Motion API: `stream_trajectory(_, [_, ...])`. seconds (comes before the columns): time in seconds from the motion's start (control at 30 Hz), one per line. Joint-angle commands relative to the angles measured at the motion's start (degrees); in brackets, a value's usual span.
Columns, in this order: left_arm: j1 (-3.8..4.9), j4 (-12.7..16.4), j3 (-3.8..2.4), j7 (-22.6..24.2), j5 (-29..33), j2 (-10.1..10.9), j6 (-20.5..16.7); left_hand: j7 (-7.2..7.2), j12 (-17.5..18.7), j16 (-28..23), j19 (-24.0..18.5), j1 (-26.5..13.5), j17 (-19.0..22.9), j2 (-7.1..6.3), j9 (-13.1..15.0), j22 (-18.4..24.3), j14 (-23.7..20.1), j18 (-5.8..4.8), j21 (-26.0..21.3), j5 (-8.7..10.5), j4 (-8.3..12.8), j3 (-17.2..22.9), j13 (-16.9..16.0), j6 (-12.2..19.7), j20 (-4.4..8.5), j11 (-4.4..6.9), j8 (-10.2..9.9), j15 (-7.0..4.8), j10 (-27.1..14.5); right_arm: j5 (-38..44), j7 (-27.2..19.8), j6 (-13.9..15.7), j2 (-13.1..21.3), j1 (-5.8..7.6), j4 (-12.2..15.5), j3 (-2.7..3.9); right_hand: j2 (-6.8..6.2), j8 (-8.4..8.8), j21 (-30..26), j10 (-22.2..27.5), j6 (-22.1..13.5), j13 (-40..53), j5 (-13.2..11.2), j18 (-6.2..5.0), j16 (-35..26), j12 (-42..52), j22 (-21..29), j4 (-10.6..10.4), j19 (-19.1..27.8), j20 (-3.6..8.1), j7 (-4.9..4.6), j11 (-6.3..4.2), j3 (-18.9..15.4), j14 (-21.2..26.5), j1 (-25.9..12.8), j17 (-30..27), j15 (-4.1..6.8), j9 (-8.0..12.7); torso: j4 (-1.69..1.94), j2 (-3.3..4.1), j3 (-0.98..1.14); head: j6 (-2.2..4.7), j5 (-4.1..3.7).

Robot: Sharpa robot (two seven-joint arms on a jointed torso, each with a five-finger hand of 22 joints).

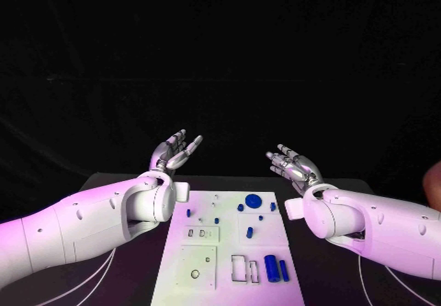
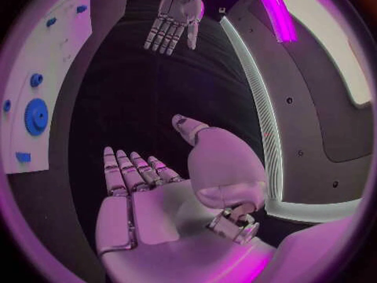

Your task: Assemble the parts on the task board

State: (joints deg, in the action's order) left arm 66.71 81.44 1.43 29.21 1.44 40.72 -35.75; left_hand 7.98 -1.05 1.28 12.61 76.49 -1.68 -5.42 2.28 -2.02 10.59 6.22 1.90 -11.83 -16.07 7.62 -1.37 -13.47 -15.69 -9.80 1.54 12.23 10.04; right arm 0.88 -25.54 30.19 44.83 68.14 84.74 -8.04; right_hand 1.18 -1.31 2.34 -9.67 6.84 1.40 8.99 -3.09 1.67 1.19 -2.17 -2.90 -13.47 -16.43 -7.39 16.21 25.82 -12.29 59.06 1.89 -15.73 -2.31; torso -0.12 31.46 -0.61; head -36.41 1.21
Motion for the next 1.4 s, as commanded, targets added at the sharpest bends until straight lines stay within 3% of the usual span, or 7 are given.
stream_trajectory(0.03, [0.08, 0.01, -0.02, 1.21, 0.41, -0.14, 3.35, 5.64, -0.60, 0.99, 2.11, 2.94, -0.58, -0.08, 0.34, -0.50, 3.08, 1.31, 1.15, -0.51, -0.81, 0.61, -0.27, -2.00, -1.01, -1.36, 0.70, 1.04, 1.92, 2.43, 2.54, -10.27, -0.01, 0.77, -0.62, -0.62, -0.49, -1.83, 2.20, -8.04, 5.99, 0.80, 0.47, -2.13, 2.33, 1.54, -1.11, 3.72, -5.68, -0.30, -10.05, -0.03, 2.52, -8.87, 6.12, 1.46, 0.57, -1.68, 0.00, 0.01, 0.00, 0.00, -0.01])
stream_trajectory(0.13, [0.08, 0.01, -0.02, 1.21, 0.41, -0.14, 3.35, 8.02, -2.36, 4.57, 10.53, 4.13, -2.68, 0.98, 1.85, -2.15, 15.21, 0.69, 4.65, -0.25, -0.60, 1.52, -1.21, -10.31, -1.14, -4.17, 3.01, 1.66, 12.82, 2.73, 3.03, -12.25, 0.00, 1.48, -1.08, -1.32, -2.17, -6.42, 5.71, -26.07, 19.38, 2.31, 1.20, -4.21, 7.84, 5.20, -2.77, 7.89, -14.55, -0.09, -9.73, -1.57, 3.87, -27.40, 10.06, 4.49, 2.58, -5.16, 0.00, 0.01, 0.00, 0.00, -0.01])
stream_trajectory(0.23, [0.08, 0.01, -0.02, 1.21, 0.41, -0.14, 3.35, 7.65, -4.89, 10.58, 26.81, 5.90, -5.91, 0.95, 3.93, -5.10, 32.74, 2.64, 11.53, -0.06, -0.40, 2.13, -2.34, -20.91, -0.89, -3.93, 6.39, -0.31, 28.13, 2.85, 3.22, -13.00, 0.00, 1.75, -1.26, -1.58, -3.53, -9.53, 8.90, -37.80, 28.54, 2.67, 1.84, -5.48, 9.98, 7.23, -4.19, 10.76, -23.16, -0.08, -9.32, -2.58, 5.16, -34.50, 12.55, 5.42, 3.92, -7.19, 0.00, 0.01, 0.00, 0.00, -0.01])
stream_trajectory(0.27, [0.20, 1.28, -0.01, 0.56, -0.99, 2.76, 6.59, 7.57, -6.53, 11.76, 28.96, 6.38, -6.46, 0.89, 4.79, -5.45, 35.32, 3.47, 12.68, -0.03, -0.34, 2.35, -2.93, -25.20, -0.82, -3.52, 7.86, -1.01, 35.61, 21.72, 0.38, -5.44, 0.58, 2.74, -4.15, -1.51, -3.88, -10.06, 9.58, -39.23, 30.55, 2.43, 1.84, -5.86, 10.31, 7.09, -4.43, 11.20, -24.61, -0.10, -9.15, -2.85, 5.56, -35.58, 12.78, 5.48, 4.28, -7.51, -0.17, 1.20, -0.32, -0.46, -0.04])
stream_trajectory(0.33, [0.22, 1.67, 0.00, 0.27, -1.81, 3.36, 7.33, 6.41, -7.35, 14.02, 34.19, 7.68, -7.96, 0.57, 6.24, -6.19, 40.70, 4.38, 15.40, 0.02, -0.24, 3.17, -2.68, -32.54, -0.03, -2.00, 10.56, -2.74, 40.90, 26.00, 0.77, -4.97, 0.84, 3.21, -4.37, -1.50, -4.80, -11.40, 10.48, -42.56, 35.61, 2.25, 1.00, -6.62, 10.93, 6.80, -4.62, 11.99, -26.05, -0.07, -8.52, -3.62, 6.59, -38.12, 13.13, 5.59, 5.13, -8.30, -0.07, 1.51, -0.25, -0.51, 0.00])
stream_trajectory(0.97, [0.54, 9.07, -0.09, -1.57, -6.17, 9.98, 13.48, 4.80, -7.04, 17.09, 41.03, 8.96, -12.24, -1.25, 7.07, -7.02, 48.36, 4.25, 19.08, 0.15, -0.47, 6.21, -2.54, -37.53, 3.03, 0.39, 12.51, -5.60, 50.18, 57.20, 14.24, -9.66, 1.37, 6.52, -5.07, -1.30, -9.31, -12.48, 17.67, -52.28, 43.57, 2.58, 0.61, -7.45, 14.78, 3.80, -7.57, 11.86, -34.92, 2.93, -6.05, -6.49, 6.37, -50.58, 10.99, 8.66, 9.05, -8.55, 0.16, 4.87, -0.40, 0.19, -0.65])
stream_trajectory(1.4, [0.86, 14.54, -0.23, -2.48, -6.11, 13.42, 15.18, 5.02, -7.07, 16.92, 40.89, 8.54, -12.58, -1.44, 7.07, -6.92, 48.15, 4.21, 19.02, 0.13, -0.50, 6.40, -2.68, -37.54, 2.97, 0.31, 12.41, -5.48, 51.02, 80.40, 23.74, -16.02, -0.67, 7.79, -3.44, -1.25, -11.53, -13.60, 31.47, -61.09, 47.72, 6.23, 1.82, -7.24, 37.36, 5.85, -15.56, 9.36, -46.94, 9.04, -2.60, -10.81, 2.07, -63.67, 10.80, 26.93, 14.60, -9.92, 1.25, 7.08, -0.96, -0.23, -1.29])
